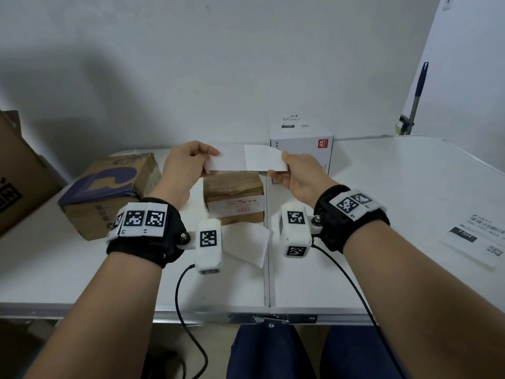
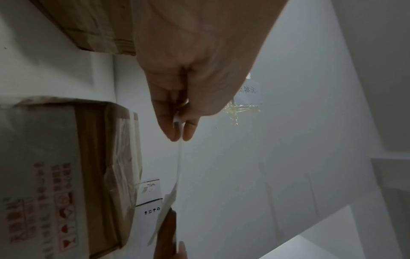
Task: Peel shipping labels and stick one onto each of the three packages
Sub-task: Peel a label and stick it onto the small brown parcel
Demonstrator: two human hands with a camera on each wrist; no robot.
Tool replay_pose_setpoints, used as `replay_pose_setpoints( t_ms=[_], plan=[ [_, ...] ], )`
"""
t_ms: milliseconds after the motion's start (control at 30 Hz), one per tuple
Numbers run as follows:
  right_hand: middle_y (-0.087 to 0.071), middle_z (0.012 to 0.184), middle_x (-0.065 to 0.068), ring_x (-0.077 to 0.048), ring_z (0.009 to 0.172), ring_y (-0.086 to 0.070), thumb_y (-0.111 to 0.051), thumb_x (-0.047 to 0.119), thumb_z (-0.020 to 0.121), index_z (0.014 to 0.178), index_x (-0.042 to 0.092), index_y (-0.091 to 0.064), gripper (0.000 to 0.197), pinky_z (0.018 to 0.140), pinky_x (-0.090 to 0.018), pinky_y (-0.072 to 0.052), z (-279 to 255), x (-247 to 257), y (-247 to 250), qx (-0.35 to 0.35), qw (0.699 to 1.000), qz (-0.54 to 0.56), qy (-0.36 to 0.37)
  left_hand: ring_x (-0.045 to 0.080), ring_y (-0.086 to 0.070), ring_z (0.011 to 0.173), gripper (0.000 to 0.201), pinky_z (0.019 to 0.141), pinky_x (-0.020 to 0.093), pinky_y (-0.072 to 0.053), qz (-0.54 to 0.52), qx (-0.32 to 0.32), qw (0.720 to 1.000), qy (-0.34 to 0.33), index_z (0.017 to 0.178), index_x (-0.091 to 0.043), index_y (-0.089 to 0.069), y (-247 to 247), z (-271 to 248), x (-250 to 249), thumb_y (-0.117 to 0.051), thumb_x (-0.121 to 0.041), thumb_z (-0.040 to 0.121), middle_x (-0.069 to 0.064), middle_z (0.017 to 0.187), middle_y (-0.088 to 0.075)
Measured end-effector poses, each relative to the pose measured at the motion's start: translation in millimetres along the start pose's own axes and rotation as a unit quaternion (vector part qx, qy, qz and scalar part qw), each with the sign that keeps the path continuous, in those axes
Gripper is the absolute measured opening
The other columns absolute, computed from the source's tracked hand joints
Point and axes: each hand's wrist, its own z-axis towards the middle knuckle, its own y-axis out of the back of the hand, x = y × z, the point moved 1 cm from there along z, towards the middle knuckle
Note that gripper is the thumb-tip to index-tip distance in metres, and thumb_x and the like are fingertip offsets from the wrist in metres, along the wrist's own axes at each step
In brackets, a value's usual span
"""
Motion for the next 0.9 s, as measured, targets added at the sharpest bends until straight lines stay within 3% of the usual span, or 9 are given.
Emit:
replay_pose_setpoints(
  t_ms=[133, 267, 367, 533, 600, 667, 700, 767, 900],
  plan=[
    [-0.060, 0.091, -0.015, -0.028, 0.078, -0.064, -0.041, 0.002, 0.100, 0.086, -0.002, -0.054, 0.019, 0.056, -0.025, -0.060, -2.1, -3.3, -2.3, 0.025, 1.000, -0.014, 0.013, 0.018, -0.061, 0.091, 0.026, 0.059, 0.014, -0.052, 0.001, -0.034, 0.999, -0.010, 0.086, -0.008, -0.071, 7.3, 0.1, 3.5, -0.049, 0.003, 0.093, 0.014, 0.111, -0.068],
    [-0.062, 0.092, -0.014, -0.023, 0.074, -0.065, -0.044, 0.001, 0.099, 0.084, -0.002, -0.057, 0.019, 0.058, -0.024, -0.060, 4.3, -8.3, -1.1, 0.006, 1.000, -0.011, 0.029, 0.013, -0.062, 0.085, 0.022, 0.063, 0.016, -0.055, -0.009, -0.063, 0.998, 0.000, 0.084, -0.011, -0.072, 21.4, 2.3, 15.5, -0.055, 0.000, 0.093, 0.009, 0.106, -0.070],
    [-0.061, 0.093, -0.013, -0.023, 0.074, -0.066, -0.044, 0.001, 0.099, 0.083, -0.001, -0.057, 0.021, 0.060, -0.025, -0.060, 9.7, -13.7, 0.0, -0.015, 0.999, -0.014, 0.044, 0.017, -0.062, 0.085, 0.028, 0.056, 0.012, -0.053, 0.031, -0.091, 0.995, -0.008, 0.085, -0.007, -0.072, 30.4, 5.9, 21.1, -0.048, 0.005, 0.094, 0.012, 0.108, -0.066],
    [-0.058, 0.115, -0.017, -0.022, 0.066, -0.071, -0.046, 0.006, 0.099, 0.106, -0.003, -0.059, 0.018, 0.064, -0.030, -0.061, 19.2, -22.8, -3.4, -0.051, 0.997, -0.033, 0.044, 0.023, -0.063, 0.092, 0.030, 0.053, 0.010, -0.049, 0.053, -0.167, 0.985, -0.005, 0.089, -0.006, -0.072, 47.8, 6.9, 26.4, -0.045, 0.008, 0.093, 0.013, 0.110, -0.065],
    [-0.057, 0.119, -0.019, -0.024, 0.071, -0.071, -0.045, 0.006, 0.099, 0.096, -0.001, -0.060, 0.017, 0.071, -0.034, -0.061, 23.2, -20.6, -0.9, -0.082, 0.994, -0.034, 0.063, 0.028, -0.063, 0.095, 0.034, 0.058, 0.012, -0.051, 0.111, -0.217, 0.970, -0.011, 0.096, -0.006, -0.074, 60.9, 5.2, 25.9, -0.045, 0.012, 0.089, 0.013, 0.109, -0.065],
    [-0.060, 0.113, -0.019, -0.025, 0.076, -0.067, -0.044, 0.004, 0.098, 0.087, 0.001, -0.058, 0.019, 0.081, -0.039, -0.059, 27.5, -17.5, 5.2, -0.122, 0.987, -0.046, 0.092, 0.032, -0.059, 0.105, 0.037, 0.084, 0.022, -0.051, 0.245, -0.253, 0.936, -0.025, 0.109, -0.003, -0.071, 76.0, 2.9, 24.8, -0.044, 0.011, 0.088, 0.017, 0.115, -0.065],
    [-0.061, 0.105, -0.018, -0.024, 0.075, -0.065, -0.043, 0.004, 0.098, 0.093, -0.003, -0.057, 0.016, 0.083, -0.040, -0.058, 28.9, -16.5, 7.5, -0.135, 0.984, -0.052, 0.106, 0.036, -0.056, 0.112, 0.037, 0.095, 0.028, -0.045, 0.292, -0.251, 0.922, -0.032, 0.114, 0.000, -0.068, 80.5, 2.8, 25.5, -0.044, 0.010, 0.088, 0.022, 0.120, -0.062],
    [-0.058, 0.088, -0.010, -0.023, 0.076, -0.064, -0.042, 0.005, 0.097, 0.110, -0.003, -0.056, 0.020, 0.084, -0.040, -0.058, 30.1, -16.9, 6.8, -0.149, 0.978, -0.067, 0.127, 0.040, -0.053, 0.114, 0.036, 0.096, 0.037, -0.039, 0.355, -0.215, 0.909, -0.043, 0.116, 0.007, -0.064, 78.5, 3.2, 29.5, -0.043, 0.009, 0.087, 0.028, 0.122, -0.058],
    [-0.054, 0.112, -0.006, -0.024, 0.082, -0.070, -0.042, 0.012, 0.100, 0.115, 0.003, -0.056, 0.023, 0.078, -0.036, -0.060, 27.1, -15.0, -7.5, -0.126, 0.980, -0.053, 0.141, 0.039, -0.059, 0.104, 0.030, 0.084, 0.041, -0.048, 0.474, -0.088, 0.876, 0.012, 0.108, 0.003, -0.066, 55.8, -3.2, 38.5, -0.043, 0.003, 0.088, 0.024, 0.113, -0.063]
  ],
)
